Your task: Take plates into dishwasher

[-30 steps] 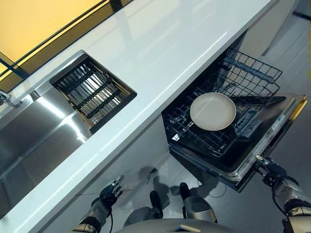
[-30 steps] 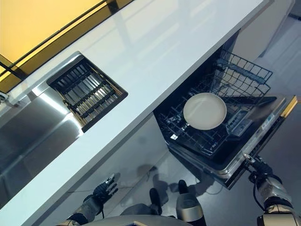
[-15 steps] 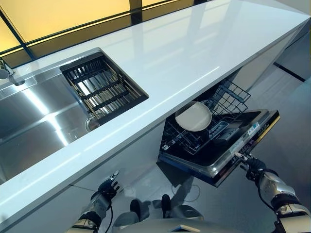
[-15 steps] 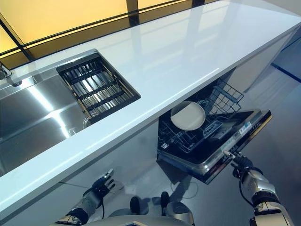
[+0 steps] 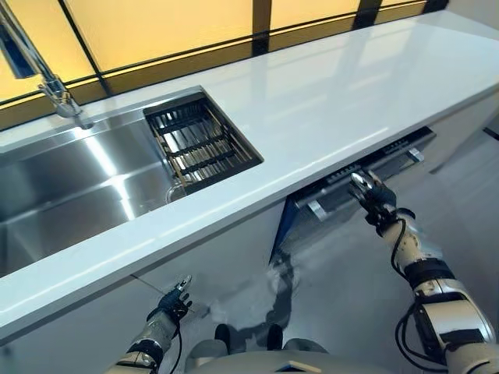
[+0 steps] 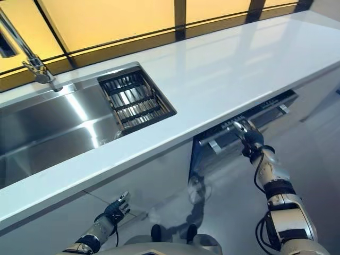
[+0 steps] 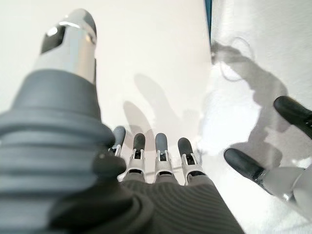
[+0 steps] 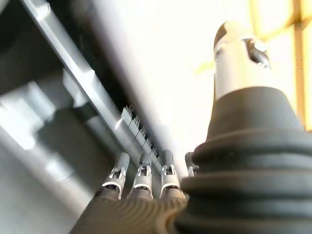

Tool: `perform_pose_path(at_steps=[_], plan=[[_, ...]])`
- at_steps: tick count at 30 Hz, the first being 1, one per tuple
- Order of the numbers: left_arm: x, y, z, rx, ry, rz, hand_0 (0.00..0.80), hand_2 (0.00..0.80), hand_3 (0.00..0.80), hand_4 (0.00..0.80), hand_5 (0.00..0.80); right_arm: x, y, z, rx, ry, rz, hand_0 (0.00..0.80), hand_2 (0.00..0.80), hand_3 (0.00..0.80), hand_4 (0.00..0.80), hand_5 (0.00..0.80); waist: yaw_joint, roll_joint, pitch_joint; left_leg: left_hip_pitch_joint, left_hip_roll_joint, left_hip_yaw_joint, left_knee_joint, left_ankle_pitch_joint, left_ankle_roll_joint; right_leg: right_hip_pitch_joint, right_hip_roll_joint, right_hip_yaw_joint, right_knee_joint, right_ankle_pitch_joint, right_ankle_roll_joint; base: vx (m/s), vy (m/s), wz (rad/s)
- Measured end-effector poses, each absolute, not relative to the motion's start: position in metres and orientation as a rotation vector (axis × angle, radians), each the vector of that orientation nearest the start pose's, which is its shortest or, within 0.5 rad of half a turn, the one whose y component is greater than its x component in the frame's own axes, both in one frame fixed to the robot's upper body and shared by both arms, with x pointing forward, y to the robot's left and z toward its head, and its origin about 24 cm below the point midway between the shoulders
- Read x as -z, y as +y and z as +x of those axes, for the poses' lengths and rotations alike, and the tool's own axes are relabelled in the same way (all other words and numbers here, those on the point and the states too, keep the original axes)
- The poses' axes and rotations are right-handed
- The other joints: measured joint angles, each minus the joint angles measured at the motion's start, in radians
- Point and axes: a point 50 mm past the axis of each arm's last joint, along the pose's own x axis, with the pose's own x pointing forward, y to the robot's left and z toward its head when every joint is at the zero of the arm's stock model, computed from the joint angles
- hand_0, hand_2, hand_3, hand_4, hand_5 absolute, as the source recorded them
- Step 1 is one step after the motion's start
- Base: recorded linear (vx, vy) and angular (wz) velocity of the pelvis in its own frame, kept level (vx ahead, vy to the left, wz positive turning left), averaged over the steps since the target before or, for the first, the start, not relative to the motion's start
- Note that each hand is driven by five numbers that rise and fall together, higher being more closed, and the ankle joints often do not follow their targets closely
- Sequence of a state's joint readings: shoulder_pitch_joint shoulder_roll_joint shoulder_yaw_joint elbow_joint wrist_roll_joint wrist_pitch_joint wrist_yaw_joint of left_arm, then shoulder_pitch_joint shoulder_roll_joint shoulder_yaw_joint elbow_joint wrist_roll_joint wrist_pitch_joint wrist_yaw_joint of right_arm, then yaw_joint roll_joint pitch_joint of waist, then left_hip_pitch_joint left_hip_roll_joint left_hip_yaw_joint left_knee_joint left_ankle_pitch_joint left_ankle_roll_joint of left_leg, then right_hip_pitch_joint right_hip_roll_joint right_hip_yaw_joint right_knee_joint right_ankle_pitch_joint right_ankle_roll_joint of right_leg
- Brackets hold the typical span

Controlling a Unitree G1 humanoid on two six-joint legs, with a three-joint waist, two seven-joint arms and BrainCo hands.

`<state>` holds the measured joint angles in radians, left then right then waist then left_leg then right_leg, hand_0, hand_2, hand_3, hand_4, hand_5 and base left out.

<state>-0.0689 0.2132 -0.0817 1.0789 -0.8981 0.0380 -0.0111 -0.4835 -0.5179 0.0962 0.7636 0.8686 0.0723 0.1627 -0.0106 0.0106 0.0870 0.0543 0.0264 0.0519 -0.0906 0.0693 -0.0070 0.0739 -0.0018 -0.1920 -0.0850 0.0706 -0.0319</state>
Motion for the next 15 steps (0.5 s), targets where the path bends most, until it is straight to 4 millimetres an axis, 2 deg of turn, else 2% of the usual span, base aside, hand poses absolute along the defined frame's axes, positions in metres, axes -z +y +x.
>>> perform_pose_path(at_steps=[10,15], plan=[[0.145,0.216,0.144,-0.437,0.961,-0.601,0.000,0.000,0.000,0.000,0.000,-0.037,-0.269,0.324,0.044,0.252,0.359,0.000,0.000,0.000,0.000,0.000,-0.003,0.002,-0.002,0.005,-0.002,0.000,-0.001,-0.002,-0.003,0.006,-0.002,0.004,0.001,-0.004,0.003,0.000,0.000,0.00],[0.145,0.215,0.144,-0.424,0.964,-0.608,0.000,0.000,0.000,0.000,0.000,-0.025,-0.274,0.313,0.069,0.262,0.349,0.000,0.000,0.000,0.000,0.000,-0.003,0.001,-0.009,0.005,-0.001,0.000,-0.001,-0.002,-0.003,0.011,-0.002,0.005,0.001,-0.008,0.003,0.010,0.010,0.07]])
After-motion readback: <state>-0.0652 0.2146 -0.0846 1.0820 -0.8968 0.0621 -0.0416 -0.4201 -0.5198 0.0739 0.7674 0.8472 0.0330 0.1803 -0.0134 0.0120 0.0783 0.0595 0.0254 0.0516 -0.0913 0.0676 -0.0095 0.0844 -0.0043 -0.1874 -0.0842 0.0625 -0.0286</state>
